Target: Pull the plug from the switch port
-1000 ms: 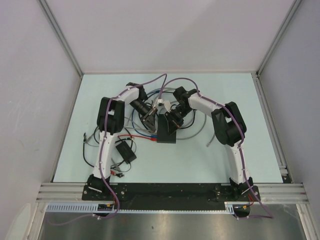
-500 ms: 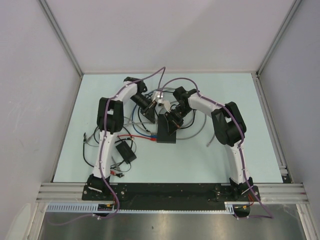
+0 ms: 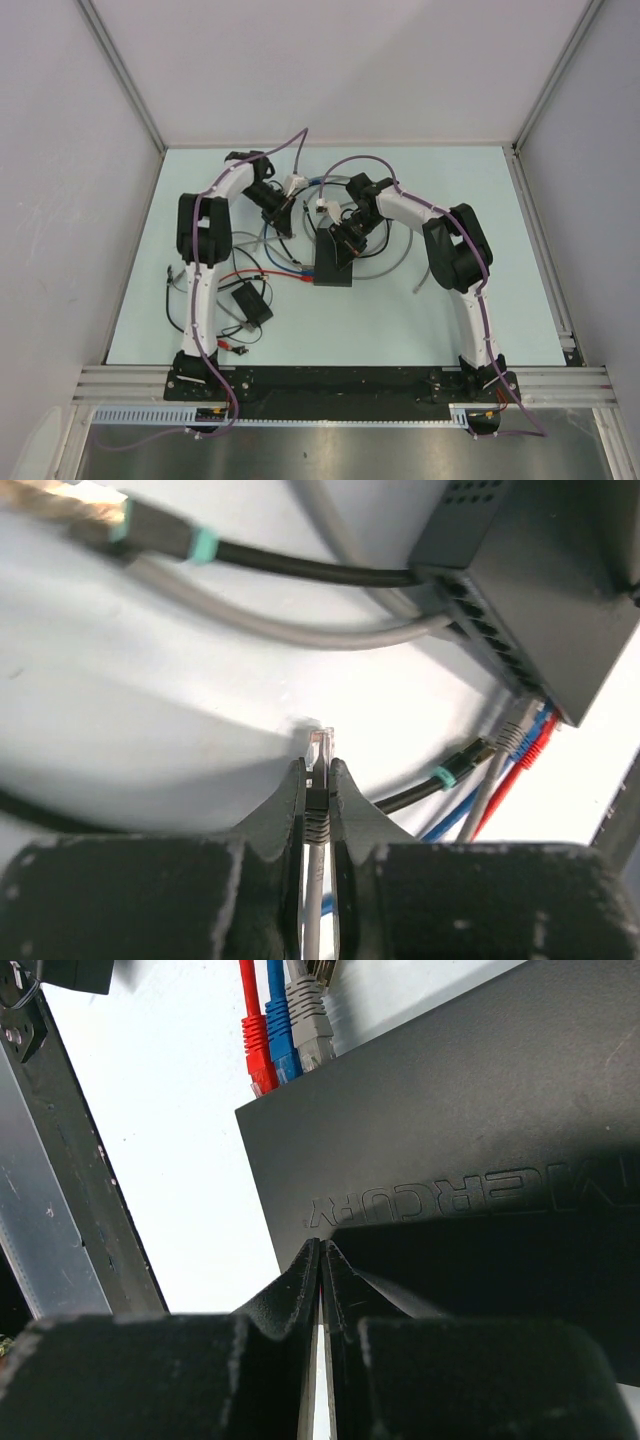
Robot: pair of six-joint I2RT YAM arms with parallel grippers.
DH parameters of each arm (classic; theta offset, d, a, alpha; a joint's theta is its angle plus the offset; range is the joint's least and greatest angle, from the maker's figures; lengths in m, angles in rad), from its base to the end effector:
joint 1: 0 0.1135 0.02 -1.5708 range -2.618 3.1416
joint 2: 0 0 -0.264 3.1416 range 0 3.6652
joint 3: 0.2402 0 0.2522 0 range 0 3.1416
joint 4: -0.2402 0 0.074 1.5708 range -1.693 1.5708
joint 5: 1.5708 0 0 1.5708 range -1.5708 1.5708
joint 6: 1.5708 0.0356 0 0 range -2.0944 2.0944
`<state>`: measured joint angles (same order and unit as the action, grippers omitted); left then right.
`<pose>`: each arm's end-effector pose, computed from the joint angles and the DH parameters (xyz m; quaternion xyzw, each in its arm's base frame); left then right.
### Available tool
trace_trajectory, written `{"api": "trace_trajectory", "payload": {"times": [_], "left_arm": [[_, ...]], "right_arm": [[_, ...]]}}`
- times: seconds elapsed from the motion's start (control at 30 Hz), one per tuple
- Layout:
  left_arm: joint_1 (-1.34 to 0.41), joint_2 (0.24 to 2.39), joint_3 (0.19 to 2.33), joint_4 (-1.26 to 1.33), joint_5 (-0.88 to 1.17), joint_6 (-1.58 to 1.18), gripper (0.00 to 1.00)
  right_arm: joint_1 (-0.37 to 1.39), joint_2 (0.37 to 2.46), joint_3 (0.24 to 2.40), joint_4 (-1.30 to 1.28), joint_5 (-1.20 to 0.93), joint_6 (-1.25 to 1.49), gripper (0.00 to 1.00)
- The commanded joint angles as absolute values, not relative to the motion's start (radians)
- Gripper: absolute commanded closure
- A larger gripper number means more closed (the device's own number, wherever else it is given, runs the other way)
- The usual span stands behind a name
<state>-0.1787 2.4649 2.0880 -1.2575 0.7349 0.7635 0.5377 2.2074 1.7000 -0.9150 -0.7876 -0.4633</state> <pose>0.4576 -0.1069 0.1442 0.4132 0.8363 -0.3524 0.0751 0.3606 0.2444 0.1612 -0.4669 0.7943 0.3849 0.0542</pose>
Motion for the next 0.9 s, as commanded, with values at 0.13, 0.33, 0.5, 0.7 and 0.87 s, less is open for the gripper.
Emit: {"api": "trace_trajectory", "payload": {"times": [0.13,0.33,0.5,0.7,0.87], "left_arm": [[-0.147,2.312,2.016,-1.061,0.861,0.647,0.56],[-0.149,2.258,1.996,-1.072,0.992,0.615,0.45],[-0.173,2.249,1.934,-1.123,1.051,0.65,0.45],[-0.219,2.237,1.806,-1.089,1.071,0.664,0.46],[-0.23,2.252,1.753,-1.072,1.072,0.661,0.48]], "right_arm": [[0.538,2.272,1.678,-0.864,-0.572,-0.506,0.92],[0.541,2.267,1.675,-0.864,-0.568,-0.506,0.92],[0.546,2.267,1.675,-0.861,-0.56,-0.505,0.87],[0.552,2.237,1.692,-0.867,-0.543,-0.511,0.67],[0.549,2.206,1.668,-0.873,-0.549,-0.511,0.61]]}}
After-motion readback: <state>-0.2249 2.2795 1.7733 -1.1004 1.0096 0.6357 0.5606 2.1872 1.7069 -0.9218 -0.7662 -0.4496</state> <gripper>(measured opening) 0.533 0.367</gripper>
